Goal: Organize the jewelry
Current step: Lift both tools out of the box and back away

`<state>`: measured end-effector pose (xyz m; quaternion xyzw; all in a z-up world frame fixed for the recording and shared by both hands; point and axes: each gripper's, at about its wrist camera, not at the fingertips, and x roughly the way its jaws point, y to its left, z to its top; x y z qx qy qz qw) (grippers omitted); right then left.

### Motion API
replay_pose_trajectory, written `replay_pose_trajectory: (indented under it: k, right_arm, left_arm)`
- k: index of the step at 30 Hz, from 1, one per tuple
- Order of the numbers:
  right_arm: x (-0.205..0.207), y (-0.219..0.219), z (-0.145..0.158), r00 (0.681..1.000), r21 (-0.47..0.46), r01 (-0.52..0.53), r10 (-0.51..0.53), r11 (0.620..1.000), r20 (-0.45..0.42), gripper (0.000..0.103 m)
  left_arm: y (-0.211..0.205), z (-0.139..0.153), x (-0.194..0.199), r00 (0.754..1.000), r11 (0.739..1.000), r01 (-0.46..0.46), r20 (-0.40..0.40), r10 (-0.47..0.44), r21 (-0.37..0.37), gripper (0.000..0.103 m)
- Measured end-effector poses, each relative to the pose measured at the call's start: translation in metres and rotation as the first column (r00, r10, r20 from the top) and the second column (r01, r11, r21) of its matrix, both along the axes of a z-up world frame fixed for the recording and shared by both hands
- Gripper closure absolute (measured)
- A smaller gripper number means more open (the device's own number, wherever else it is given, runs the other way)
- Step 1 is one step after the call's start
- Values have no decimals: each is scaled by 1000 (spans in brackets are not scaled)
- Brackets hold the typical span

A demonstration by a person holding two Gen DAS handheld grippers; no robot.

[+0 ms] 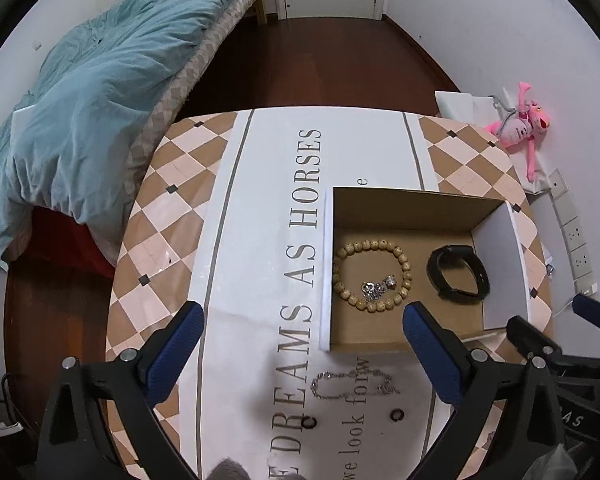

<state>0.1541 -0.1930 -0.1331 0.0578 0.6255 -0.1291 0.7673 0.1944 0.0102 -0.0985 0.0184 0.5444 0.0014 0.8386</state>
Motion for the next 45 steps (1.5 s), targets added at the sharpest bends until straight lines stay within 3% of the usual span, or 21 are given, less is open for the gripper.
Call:
replay_pose_trajectory:
  k: [6,20,29,36,43,45]
  right_arm:
    - [-16,-3,28,998,-23,20,-18,1000,64,5]
    - [-73,12,130,962,-94,53,-25,994,270,5]
    - [-102,20,162,940,-99,67,-30,993,341,5]
    - [-118,14,150,937,-7,87,-80,996,341,5]
    - [-129,-19,74,949,113,200,-221,973,224,6]
    - [-128,-28,48,951,148,221,-247,964,187,18]
  left_arm:
    - [-5,22,-17,999,1000,5,53,-6,13,1]
    - [-7,97,-76,979,1000,11,202,-8,-14,1]
    - [-10,118,-107,968,999,36,250,-27,-29,1]
    - [-5,109,-121,966,1000,-18,258,14,12,1]
    - [7,58,-127,974,995,-85,216,74,44,1]
    - [9,38,-125,980,994,-96,179,85,53,1]
